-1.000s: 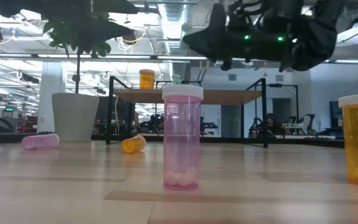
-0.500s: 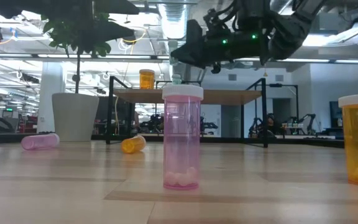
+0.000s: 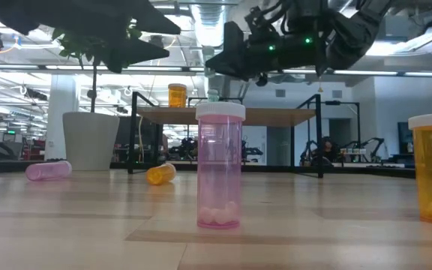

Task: Pick and place medicine bottles onto shelf by color
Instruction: Put the green pill bottle on the shelf aligned with the other green pill bottles

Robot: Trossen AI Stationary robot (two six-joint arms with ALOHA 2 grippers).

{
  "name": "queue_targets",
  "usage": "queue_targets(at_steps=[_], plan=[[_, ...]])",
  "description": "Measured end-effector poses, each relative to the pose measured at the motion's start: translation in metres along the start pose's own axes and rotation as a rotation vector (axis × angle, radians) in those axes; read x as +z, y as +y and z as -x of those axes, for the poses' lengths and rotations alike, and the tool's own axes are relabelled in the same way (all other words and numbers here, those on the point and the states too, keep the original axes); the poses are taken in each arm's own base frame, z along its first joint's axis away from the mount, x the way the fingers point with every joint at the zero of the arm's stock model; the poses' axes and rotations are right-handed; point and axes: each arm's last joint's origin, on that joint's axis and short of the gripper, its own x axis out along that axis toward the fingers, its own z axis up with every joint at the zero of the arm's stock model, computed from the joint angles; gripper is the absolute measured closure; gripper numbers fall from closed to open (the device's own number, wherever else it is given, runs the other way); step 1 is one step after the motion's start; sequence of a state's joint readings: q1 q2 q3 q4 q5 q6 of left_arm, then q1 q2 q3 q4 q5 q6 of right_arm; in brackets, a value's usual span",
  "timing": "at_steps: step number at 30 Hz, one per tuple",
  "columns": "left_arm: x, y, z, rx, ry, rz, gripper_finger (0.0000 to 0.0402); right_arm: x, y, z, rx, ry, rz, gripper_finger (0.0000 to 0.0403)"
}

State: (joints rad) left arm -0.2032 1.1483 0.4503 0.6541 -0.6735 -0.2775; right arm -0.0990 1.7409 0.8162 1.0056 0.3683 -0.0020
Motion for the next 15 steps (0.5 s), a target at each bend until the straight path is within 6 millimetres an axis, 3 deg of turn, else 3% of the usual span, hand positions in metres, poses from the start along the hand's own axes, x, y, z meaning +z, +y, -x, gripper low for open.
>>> queue_targets(at_steps=[15], plan=[[-0.006, -0.003, -0.011, -0.052, -0.028, 0.013, 0.0111, -0.007, 0.052, 0.024, 0.215, 0.058, 0.101, 0.0284]])
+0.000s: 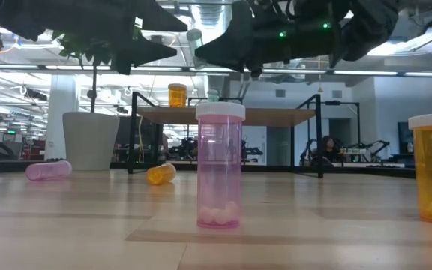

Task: Pick and place medicine bottles onto shelf by color
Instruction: Put the green pill bottle on the shelf aligned with the other green pill bottles

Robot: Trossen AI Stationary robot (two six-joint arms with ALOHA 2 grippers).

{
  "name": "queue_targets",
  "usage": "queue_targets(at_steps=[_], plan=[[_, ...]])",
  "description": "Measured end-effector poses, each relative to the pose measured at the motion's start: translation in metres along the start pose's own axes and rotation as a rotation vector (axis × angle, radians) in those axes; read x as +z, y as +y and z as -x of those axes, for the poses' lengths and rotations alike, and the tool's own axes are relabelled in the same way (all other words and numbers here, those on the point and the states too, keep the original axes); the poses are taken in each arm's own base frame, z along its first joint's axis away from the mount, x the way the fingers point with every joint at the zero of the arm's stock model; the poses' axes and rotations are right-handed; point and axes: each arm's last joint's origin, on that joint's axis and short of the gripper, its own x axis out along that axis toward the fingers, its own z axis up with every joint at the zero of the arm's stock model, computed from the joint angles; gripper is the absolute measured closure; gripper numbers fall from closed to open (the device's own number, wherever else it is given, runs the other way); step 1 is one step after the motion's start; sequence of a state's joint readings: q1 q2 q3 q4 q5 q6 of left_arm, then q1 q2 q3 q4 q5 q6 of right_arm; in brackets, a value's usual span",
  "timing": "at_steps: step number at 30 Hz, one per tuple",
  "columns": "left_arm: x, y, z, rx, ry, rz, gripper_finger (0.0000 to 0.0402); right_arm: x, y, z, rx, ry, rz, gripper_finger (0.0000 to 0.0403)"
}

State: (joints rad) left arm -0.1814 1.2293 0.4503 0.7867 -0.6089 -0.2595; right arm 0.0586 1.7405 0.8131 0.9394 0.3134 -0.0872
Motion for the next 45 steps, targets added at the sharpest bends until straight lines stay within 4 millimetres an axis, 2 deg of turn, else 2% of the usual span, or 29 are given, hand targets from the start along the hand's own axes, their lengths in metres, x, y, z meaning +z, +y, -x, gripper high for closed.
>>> queue_targets(at_steps=[9, 19, 32, 45], plan=[[0.0, -0.001, 0.0, -0.031, 0.008, -0.034, 0.0111, -0.002, 0.002, 0.001, 0.015, 0.018, -0.001, 0.0284], [-0.002, -0.006, 0.001, -0.191, 0.043, -0.092, 0.0111, 0.0, 0.026, 0.009, 0.127, 0.009, 0.027, 0.0284], [-0.002, -0.012, 0.005, -0.244, 0.022, -0.215, 0.0111, 0.001, 0.028, 0.009, 0.133, 0.004, 0.023, 0.0284], [0.003, -0.009, 0.002, -0.281, -0.016, -0.222, 0.0111, 0.001, 0.028, 0.009, 0.133, 0.004, 0.023, 0.0284]])
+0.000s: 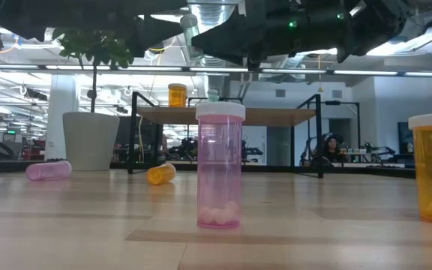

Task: Pick and place medicine bottles onto shelf by color
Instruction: Put the green pill bottle on the shelf aligned with the other green pill bottles

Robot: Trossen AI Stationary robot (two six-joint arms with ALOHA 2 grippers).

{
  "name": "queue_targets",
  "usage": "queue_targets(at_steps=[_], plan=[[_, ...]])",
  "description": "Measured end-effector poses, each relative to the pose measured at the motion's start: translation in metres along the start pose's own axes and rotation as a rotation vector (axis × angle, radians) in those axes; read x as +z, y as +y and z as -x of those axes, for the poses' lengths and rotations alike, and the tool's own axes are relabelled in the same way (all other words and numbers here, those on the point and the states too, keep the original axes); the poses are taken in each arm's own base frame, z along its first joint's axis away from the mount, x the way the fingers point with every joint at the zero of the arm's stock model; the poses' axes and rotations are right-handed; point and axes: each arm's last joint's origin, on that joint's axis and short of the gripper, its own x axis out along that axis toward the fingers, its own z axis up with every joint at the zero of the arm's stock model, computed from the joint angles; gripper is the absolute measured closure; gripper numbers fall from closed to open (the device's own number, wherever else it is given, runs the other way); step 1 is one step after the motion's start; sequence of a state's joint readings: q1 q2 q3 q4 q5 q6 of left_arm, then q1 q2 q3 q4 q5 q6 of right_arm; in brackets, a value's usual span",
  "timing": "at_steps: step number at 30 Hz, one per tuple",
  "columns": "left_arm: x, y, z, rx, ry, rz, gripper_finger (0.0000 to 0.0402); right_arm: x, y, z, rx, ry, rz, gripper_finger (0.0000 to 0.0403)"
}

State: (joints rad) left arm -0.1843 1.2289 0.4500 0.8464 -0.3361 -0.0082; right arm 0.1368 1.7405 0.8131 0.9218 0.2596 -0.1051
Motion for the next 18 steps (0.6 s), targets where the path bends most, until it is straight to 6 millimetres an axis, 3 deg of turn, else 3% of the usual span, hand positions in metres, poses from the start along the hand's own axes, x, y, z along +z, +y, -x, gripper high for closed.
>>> queue_targets(at_steps=[13, 18], plan=[[-0.002, 0.001, -0.003, -0.04, -0.011, 0.038, 0.0111, 0.0, 0.0, 0.0, 0.0, 0.0, -0.007, 0.0284], [-0.006, -0.002, -0.016, -0.024, 0.058, 0.015, 0.0111, 0.0, 0.0, 0.0, 0.001, 0.001, -0.007, 0.0284]])
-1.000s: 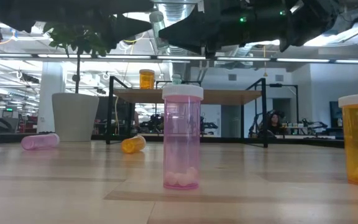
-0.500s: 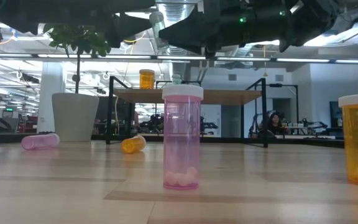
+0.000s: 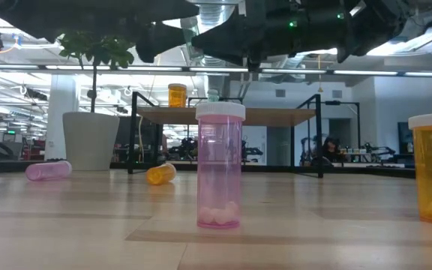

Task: Pick and place medicine bottles onto shelf by color
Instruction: Put the green pill bottle on the shelf aligned with the other green pill bottles

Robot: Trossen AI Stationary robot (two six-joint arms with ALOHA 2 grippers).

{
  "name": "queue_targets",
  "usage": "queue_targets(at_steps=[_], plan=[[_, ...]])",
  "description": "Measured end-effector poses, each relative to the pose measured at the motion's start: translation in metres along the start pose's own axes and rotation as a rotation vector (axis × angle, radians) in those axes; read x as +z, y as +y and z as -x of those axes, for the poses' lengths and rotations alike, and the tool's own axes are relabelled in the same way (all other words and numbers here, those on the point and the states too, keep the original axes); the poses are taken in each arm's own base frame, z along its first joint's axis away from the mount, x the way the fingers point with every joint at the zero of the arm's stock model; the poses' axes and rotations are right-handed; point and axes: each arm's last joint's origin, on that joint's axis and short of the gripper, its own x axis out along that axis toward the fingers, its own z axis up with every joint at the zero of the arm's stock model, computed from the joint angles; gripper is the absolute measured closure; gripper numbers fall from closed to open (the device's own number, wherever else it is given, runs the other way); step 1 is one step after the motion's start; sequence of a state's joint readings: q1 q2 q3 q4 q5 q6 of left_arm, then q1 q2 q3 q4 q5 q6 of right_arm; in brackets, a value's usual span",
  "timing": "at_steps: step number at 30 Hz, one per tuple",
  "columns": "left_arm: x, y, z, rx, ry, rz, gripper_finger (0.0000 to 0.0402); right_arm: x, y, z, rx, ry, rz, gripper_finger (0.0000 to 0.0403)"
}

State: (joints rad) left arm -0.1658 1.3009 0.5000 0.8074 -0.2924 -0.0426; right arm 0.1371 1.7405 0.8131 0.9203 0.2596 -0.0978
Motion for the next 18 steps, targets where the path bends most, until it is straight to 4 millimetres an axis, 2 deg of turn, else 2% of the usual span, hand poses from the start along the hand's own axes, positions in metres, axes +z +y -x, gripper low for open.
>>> queue_targets(at_steps=[5, 11, 18], plan=[[0.0014, -0.0027, -0.0091, 0.004, 0.006, -0.016, 0.0111, -0.0005, 0.0, 0.0001, 0.0, 0.004, 0.001, 0.0284], [0.0022, -0.0024, -0.01, 0.025, 0.003, -0.025, 0.0114, -0.0009, 0.0001, 0.0001, 0.001, 0.008, 0.002, 0.0284], [0.0017, -0.0021, -0.01, 0.033, 0.008, -0.03, 0.0166, -0.0009, 0.0001, 0.0001, 0.001, 0.008, 0.001, 0.0284]])
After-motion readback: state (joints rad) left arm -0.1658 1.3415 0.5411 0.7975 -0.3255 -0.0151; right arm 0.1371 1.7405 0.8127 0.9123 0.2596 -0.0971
